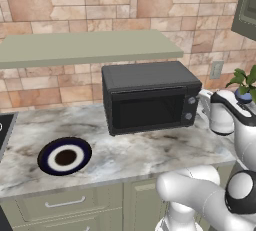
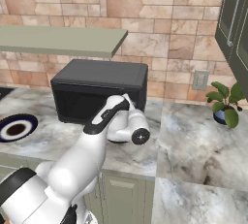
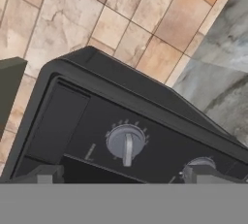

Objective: Pull the toaster oven rack outwards. Pick up the baguette from the plate and place it on the toaster oven rack. Close the toaster oven door fully and set the temperature to the lowest setting.

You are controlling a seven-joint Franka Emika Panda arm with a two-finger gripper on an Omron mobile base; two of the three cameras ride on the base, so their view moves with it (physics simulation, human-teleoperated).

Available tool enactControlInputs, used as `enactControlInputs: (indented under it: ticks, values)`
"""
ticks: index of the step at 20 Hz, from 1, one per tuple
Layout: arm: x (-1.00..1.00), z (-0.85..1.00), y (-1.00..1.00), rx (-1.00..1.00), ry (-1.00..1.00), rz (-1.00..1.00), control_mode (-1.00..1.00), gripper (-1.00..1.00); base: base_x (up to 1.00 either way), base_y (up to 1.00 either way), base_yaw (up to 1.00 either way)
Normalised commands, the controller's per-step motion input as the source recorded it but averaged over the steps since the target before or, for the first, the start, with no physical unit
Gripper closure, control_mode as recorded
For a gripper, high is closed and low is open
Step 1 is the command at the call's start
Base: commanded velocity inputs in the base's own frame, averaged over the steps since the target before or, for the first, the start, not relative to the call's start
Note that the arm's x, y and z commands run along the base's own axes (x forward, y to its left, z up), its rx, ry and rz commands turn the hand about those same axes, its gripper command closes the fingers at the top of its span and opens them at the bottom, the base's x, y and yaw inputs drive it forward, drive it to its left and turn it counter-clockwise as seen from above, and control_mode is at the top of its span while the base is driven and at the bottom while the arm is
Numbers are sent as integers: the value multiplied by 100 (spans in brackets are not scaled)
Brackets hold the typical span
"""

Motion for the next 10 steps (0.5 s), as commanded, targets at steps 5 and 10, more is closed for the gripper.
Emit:
enactControlInputs:
  ticks: [5, 10]
  values:
    - [0, 0, 0, 0, 0, 0, -100, -100, 0, 0, 0]
    - [16, 0, 0, 0, 0, 0, -100, -100, 0, 0, 0]
